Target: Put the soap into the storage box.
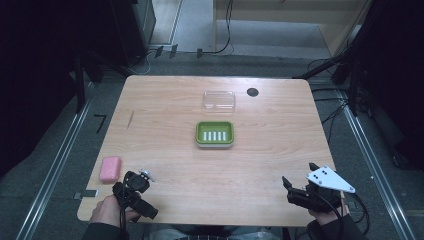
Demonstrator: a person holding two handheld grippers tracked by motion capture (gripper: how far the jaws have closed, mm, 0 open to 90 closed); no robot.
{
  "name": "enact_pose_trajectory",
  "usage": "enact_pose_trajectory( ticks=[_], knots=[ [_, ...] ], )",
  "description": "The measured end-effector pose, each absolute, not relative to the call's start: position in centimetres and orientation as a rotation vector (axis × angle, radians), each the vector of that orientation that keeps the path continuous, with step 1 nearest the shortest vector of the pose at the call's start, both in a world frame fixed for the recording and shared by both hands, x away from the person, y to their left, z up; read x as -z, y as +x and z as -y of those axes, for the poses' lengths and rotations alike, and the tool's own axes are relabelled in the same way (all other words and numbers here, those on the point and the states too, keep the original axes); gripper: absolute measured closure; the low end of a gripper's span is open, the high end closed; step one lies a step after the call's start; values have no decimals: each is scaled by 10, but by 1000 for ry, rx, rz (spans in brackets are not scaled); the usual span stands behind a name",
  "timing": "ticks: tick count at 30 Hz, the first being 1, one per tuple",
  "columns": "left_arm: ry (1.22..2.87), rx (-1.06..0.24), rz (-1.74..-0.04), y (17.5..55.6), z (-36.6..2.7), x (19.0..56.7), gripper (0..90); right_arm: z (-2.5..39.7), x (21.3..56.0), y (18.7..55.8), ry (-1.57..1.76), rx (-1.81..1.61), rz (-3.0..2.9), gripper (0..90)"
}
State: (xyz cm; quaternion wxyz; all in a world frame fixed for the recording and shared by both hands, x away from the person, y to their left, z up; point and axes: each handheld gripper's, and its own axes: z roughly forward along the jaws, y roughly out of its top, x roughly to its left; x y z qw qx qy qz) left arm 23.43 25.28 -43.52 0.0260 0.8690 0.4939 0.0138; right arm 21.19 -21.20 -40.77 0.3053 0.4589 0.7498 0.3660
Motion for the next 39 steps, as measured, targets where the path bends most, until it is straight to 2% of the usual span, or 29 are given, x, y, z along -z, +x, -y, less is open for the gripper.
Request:
enact_pose_trajectory(
  ticks=[39],
  knots=[
    [2592, -85, -1613, 237, -274, 427, 3, 205, 407, 219, 1185, -988, -2011, 135]
  ],
)
